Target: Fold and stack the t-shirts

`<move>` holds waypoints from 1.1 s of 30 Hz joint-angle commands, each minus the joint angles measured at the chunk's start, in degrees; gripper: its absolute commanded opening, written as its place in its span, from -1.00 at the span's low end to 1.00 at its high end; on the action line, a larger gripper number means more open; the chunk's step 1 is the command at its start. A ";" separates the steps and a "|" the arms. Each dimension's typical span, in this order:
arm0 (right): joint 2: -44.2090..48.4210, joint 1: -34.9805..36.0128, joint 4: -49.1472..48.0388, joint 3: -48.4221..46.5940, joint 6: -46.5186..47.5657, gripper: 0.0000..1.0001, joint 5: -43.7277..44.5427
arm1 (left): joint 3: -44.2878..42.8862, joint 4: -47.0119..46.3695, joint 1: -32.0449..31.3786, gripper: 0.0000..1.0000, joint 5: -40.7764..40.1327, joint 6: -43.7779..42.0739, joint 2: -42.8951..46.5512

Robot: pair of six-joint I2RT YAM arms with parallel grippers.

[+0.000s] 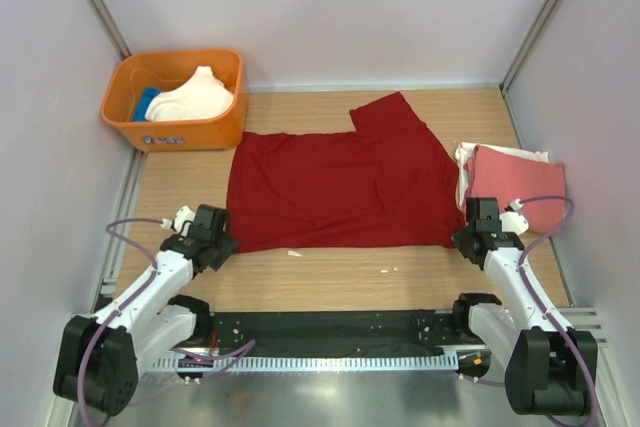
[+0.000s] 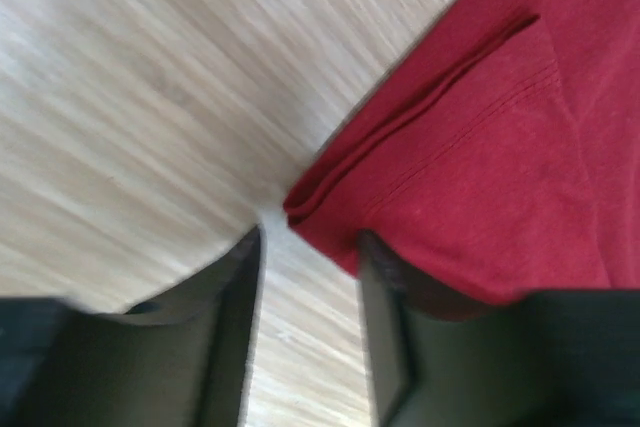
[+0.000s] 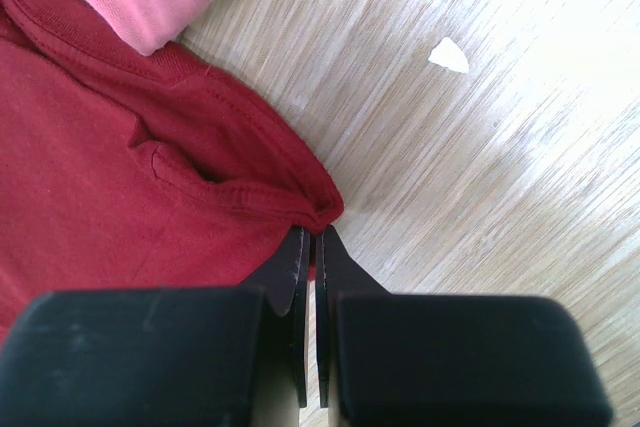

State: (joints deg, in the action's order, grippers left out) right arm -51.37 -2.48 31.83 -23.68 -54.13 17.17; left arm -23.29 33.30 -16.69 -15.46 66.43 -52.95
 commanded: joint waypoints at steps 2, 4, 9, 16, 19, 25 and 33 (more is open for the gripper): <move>0.57 -0.24 0.24 -0.40 0.16 -0.98 -0.12 | 0.97 -7.19 0.43 -0.40 -1.15 1.77 -3.56; 0.57 -0.24 2.25 -1.10 0.16 -0.98 0.23 | 0.44 -6.06 0.43 -0.96 -2.02 2.03 -4.97; 0.22 -0.24 11.74 -5.66 -2.03 -0.98 2.34 | -1.05 3.77 0.34 -0.99 -7.99 4.75 -0.68; 4.87 -0.24 21.24 -7.96 -4.14 -0.99 0.06 | -1.58 15.82 0.43 -0.99 -8.97 7.57 12.95; 8.65 -0.24 22.49 -9.01 -4.76 -0.98 1.64 | -0.88 16.27 0.34 -0.63 -8.97 7.48 14.98; 11.03 -0.24 22.92 -12.87 -1.43 -0.19 3.74 | -4.12 17.49 0.43 0.91 -11.07 4.76 12.17; 4.99 0.80 2.04 -18.94 19.91 -0.18 -22.53 | -11.50 1.54 0.43 0.91 -4.50 -15.49 4.37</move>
State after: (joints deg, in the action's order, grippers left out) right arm -41.56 -2.46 46.33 -39.27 -45.65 11.25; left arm -29.89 45.10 -16.47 -22.50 63.35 -44.62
